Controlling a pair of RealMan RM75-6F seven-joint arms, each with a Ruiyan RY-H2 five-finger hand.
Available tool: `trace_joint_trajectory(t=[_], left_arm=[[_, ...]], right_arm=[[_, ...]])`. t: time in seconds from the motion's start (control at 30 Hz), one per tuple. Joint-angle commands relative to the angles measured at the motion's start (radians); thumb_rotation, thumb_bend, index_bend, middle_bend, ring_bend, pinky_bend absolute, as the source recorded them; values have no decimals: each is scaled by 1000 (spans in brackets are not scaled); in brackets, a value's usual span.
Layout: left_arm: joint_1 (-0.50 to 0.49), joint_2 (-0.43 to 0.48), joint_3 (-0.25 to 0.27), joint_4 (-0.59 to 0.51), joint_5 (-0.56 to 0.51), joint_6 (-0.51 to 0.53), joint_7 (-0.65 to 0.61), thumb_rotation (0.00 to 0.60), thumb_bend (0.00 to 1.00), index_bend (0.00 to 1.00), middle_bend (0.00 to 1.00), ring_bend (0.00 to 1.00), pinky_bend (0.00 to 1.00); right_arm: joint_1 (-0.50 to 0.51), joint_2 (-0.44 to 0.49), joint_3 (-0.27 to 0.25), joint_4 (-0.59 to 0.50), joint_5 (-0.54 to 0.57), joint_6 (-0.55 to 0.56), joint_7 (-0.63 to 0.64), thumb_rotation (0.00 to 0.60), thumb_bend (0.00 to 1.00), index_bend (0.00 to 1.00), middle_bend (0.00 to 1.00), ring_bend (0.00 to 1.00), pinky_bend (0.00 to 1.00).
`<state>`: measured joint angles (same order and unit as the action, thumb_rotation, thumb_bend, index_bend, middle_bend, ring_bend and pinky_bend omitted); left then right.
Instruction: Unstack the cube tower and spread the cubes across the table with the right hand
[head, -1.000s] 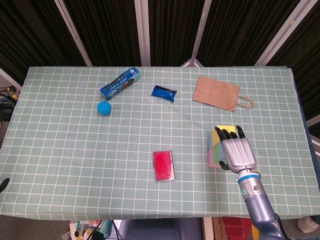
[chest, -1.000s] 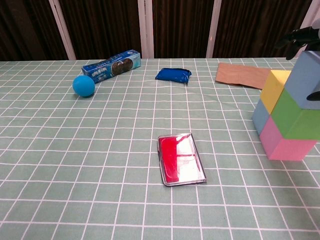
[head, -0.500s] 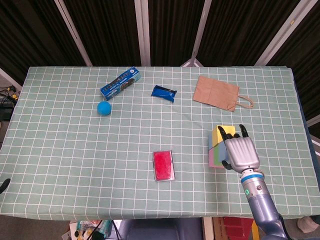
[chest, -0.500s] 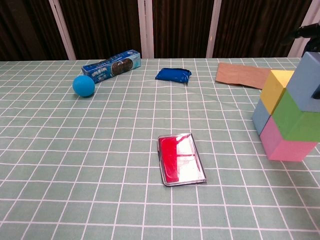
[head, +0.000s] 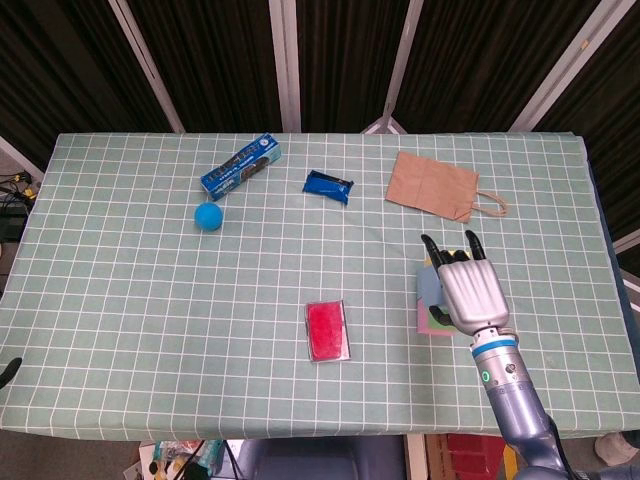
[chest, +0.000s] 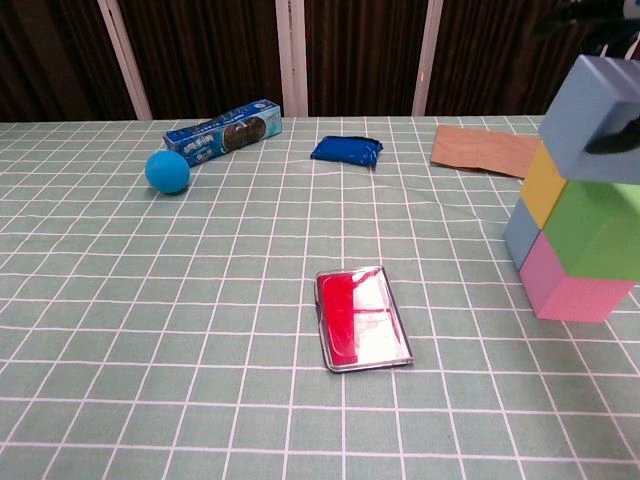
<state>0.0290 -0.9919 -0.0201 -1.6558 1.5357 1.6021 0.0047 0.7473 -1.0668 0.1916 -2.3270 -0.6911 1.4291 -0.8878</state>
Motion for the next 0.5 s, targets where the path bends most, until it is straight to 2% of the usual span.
trace_joint_trajectory(t=[0.03,0.23,0.5], left_arm=[[-2,-1,0,-1,-2,-5,2,600,322,98,0,0,9],[-3,4,-6,-1,-10,-5,-14,600,322,98,0,0,9],[-15,9,-15,3,-32,-29,-28,600,322,98,0,0,9]], right_arm=[[33,-32,40,7,6,26,-17,600,262,46,428,500,0],[117,-179,110,67,58,49,-30,600,262,46,428,500,0],[209,-527,135,300,7,90,39,600,262,63,428,500,0]])
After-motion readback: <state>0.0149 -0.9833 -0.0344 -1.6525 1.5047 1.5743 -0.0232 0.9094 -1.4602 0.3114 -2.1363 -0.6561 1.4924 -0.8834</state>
